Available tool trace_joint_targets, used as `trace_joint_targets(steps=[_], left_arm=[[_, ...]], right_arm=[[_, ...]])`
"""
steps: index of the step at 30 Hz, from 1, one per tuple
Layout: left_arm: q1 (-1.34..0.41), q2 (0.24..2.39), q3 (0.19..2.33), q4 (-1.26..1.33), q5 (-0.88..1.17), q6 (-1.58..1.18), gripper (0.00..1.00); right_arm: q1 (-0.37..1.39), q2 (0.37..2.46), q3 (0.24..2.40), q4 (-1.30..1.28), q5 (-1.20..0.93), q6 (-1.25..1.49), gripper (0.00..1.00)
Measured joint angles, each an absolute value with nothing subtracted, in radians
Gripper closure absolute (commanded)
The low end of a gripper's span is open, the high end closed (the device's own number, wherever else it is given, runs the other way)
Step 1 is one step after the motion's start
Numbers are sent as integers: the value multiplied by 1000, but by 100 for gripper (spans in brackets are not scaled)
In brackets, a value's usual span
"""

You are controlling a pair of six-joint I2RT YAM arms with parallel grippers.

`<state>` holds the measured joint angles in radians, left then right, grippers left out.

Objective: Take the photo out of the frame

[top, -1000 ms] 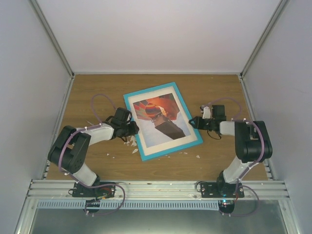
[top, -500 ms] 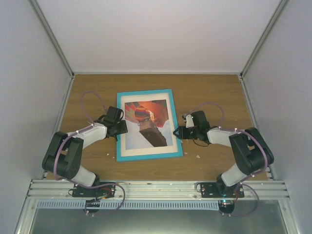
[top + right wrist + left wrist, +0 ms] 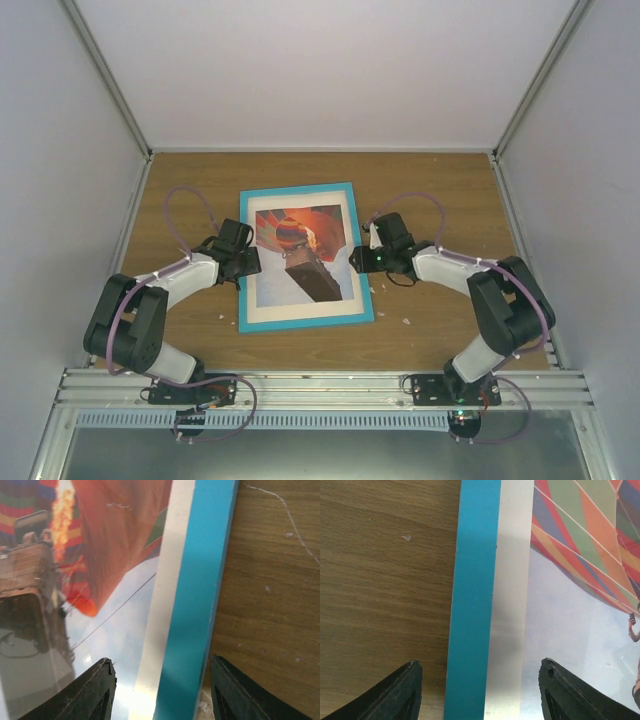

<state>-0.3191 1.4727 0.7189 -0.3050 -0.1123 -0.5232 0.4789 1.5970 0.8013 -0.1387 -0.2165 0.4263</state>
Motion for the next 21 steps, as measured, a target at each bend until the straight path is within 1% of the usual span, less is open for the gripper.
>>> trace_joint_targets(steps=[5,11,16,21], left_arm=[[-319,1473,717,-308,-130,-523,36],[-319,1488,706,-308,-138,-522,38],[-327,1514,704,-299,-139,-521,40],[-336,1517,704,-289,-141,-520,40]], right_arm=[[504,1662,858,-180,-123,414,52],[521,1721,904,-216,-41,400,59],[536,1748,928,-214,-7,400,71],[540,1748,929,-207,23,433,82]])
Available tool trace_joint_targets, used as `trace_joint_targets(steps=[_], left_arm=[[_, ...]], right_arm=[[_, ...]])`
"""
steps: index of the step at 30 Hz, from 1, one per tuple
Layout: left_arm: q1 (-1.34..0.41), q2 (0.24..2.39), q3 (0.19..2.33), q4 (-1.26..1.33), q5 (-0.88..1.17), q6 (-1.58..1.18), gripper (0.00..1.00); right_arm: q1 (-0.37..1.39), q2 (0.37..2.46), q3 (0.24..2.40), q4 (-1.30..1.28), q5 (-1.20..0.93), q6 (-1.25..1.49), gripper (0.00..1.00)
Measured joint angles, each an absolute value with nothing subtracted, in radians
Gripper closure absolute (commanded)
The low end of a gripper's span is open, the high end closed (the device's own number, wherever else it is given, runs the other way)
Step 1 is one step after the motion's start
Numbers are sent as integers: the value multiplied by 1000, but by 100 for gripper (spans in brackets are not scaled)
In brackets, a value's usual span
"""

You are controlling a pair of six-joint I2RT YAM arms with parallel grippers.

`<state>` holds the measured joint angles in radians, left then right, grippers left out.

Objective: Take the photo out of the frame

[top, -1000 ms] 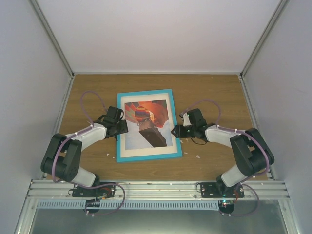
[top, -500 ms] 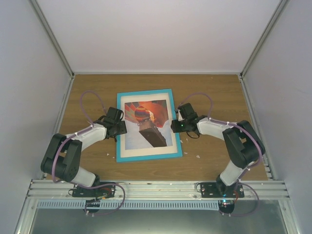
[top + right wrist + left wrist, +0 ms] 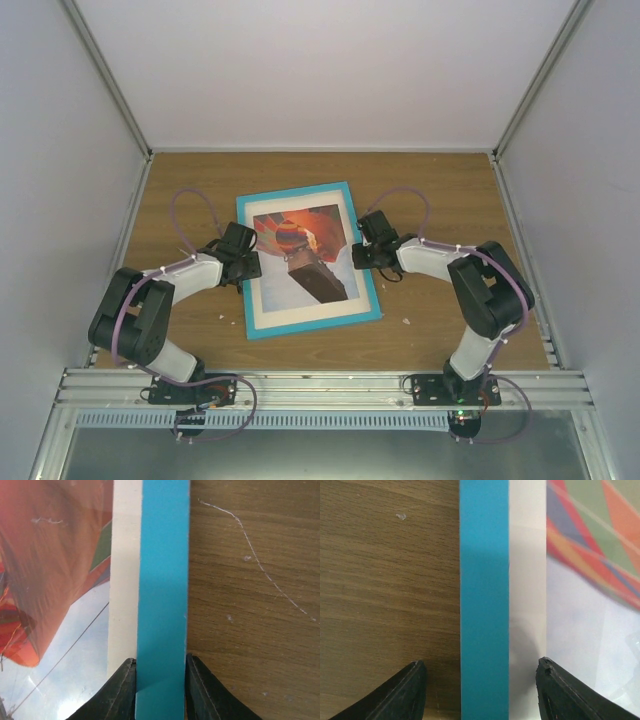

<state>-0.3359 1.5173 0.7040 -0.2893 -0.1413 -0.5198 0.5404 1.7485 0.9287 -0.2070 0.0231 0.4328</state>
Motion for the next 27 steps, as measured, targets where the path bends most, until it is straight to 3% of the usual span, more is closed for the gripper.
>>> trace_joint_targets(steps=[10,18,27], left_arm=[[-339,1487,698,-300,-144,-524,33],[-339,1477,697,-306,-148,-528,28],[-339,1359,703,-341,-147,-539,14]], right_arm=[[540,1734,929,-213,38,437,99],[540,1684,924,-228,48,443,99],[540,1663,921,-224,48,443,99]])
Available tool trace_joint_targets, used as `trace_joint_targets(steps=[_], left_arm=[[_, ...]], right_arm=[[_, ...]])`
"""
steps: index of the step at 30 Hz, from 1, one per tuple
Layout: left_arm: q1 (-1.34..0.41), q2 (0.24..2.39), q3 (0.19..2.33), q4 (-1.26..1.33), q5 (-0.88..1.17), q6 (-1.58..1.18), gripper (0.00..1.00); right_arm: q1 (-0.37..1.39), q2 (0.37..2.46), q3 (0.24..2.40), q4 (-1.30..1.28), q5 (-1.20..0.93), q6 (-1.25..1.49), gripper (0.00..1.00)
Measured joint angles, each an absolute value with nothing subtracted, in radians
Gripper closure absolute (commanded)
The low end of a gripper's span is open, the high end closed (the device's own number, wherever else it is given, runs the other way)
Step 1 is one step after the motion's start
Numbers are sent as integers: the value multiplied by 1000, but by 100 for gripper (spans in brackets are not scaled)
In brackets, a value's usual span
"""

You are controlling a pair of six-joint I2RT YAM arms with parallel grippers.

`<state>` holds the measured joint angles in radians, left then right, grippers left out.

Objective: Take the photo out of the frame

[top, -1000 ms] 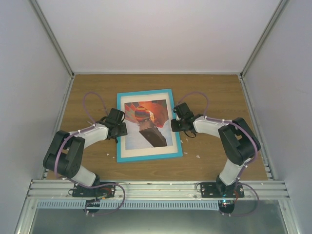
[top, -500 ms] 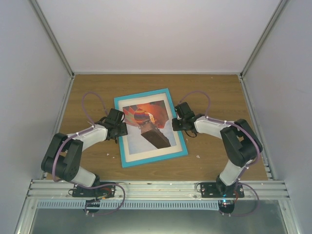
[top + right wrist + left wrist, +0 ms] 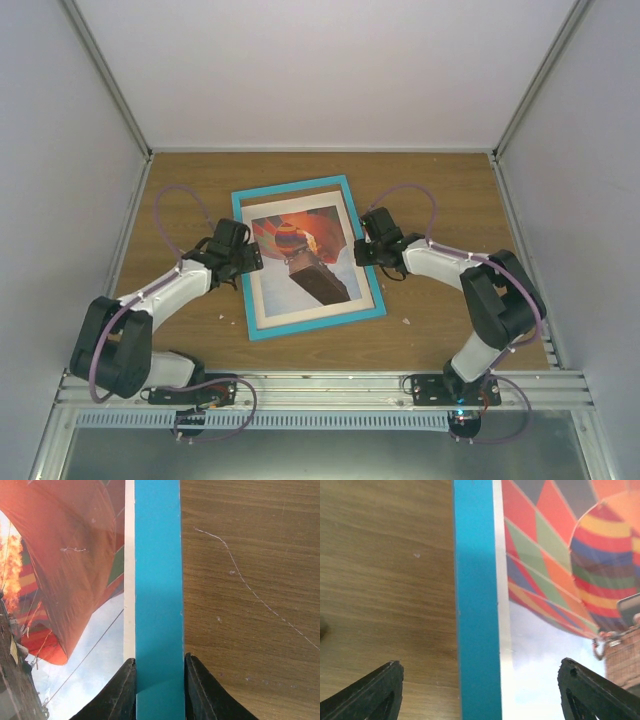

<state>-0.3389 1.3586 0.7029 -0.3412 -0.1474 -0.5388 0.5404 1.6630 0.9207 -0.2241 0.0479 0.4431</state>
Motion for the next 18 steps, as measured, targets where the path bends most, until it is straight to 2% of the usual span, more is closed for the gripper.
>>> trace_joint_targets(steps=[7,18], left_arm=[[-339,1244,743,-387,-138,-542,8],[-335,1133,754,-405,-78,-542,5]], right_arm=[[538,1661,930,-246,44,407,99],[499,1617,978,-297,-11,352,99]])
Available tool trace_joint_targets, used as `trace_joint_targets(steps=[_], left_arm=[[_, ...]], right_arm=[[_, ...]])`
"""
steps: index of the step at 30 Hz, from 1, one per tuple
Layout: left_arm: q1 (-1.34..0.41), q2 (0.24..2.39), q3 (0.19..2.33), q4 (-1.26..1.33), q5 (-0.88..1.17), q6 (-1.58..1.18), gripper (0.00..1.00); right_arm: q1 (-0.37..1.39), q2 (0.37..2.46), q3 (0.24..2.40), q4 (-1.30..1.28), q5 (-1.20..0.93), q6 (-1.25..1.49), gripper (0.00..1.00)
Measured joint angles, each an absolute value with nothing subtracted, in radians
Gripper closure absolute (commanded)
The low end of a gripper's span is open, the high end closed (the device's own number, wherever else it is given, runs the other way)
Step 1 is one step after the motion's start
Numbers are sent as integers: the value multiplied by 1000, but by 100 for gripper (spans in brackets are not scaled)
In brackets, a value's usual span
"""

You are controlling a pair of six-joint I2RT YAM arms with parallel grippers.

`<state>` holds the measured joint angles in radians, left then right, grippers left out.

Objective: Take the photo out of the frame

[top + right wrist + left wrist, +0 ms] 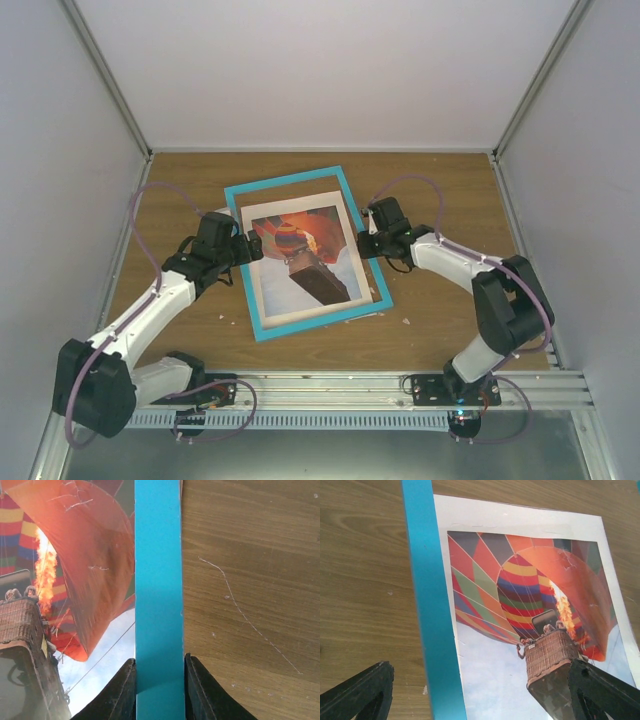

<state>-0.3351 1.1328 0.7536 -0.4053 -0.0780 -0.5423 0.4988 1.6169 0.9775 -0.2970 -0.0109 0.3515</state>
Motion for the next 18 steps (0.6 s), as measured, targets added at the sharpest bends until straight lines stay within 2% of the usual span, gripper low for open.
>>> trace_joint_targets(steps=[6,18], left_arm=[[-331,1093,754,-412,-43,-546,4],[-331,1053,773,-442,2,-496,1]], right_arm=[[430,1583,976,-305,-53,328,99],[109,1509,976,-343,-111,67,99]])
